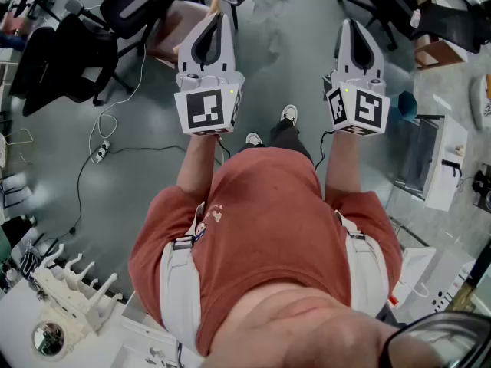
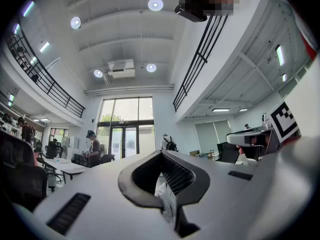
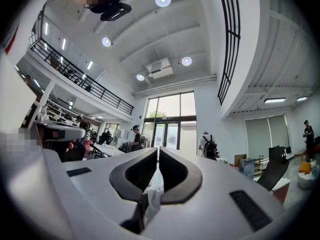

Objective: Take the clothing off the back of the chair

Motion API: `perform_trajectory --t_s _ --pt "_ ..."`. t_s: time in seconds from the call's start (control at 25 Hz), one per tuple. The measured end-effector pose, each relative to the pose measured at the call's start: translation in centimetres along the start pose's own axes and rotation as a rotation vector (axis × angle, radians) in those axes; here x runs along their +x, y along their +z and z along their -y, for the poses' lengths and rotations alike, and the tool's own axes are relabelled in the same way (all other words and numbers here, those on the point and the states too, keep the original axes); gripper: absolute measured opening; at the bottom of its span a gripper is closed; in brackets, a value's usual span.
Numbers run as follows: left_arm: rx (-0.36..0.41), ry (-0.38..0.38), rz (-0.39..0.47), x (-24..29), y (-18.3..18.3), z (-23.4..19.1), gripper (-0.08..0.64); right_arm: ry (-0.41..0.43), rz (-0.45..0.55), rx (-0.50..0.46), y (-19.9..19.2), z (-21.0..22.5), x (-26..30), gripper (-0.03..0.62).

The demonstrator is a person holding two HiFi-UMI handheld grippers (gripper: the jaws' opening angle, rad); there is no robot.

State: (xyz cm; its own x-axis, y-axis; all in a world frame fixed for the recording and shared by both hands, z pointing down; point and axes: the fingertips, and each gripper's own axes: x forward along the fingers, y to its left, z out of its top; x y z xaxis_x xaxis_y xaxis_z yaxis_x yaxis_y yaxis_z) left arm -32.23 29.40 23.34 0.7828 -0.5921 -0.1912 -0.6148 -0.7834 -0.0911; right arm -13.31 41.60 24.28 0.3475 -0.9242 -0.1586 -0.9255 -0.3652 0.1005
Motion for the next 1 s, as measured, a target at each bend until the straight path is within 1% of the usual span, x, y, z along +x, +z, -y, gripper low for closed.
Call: perform_trajectory --t_s 0.2,0.4,0.68,0.76,0.84,1.0 --pt "0.012 -0.002 -0.004 -0.7 -0.4 -0.4 0.014 0.005 0.006 -0.005 0.4 -1.1 -0.2 0.028" --pt "-0.001 -0.01 -0.008 -1.3 -0.3 -0.5 0.014 0.036 0.013 -0.001 0.9 -2.1 -0.3 0.029" --pt "0.017 -0.006 0.006 -1.4 -0.4 -0.9 0.014 0.039 0.004 0.02 0.3 -2.4 0.1 0.029" --pt "0.012 -0.003 0.006 -1.3 -0.4 -1.0 0.014 0.044 0.001 0.024 0.2 -2.5 0.3 0.029" --pt "0.004 -0.003 0.003 -0.9 -0.5 -0.8 0.014 0.041 -0.002 0.024 0.0 -2.1 0.6 0.029" --pt "0.02 -0.005 0.008 0.3 -1.1 -0.7 0.014 0.039 -0.001 0.03 -0.9 -1.5 1.8 0.029"
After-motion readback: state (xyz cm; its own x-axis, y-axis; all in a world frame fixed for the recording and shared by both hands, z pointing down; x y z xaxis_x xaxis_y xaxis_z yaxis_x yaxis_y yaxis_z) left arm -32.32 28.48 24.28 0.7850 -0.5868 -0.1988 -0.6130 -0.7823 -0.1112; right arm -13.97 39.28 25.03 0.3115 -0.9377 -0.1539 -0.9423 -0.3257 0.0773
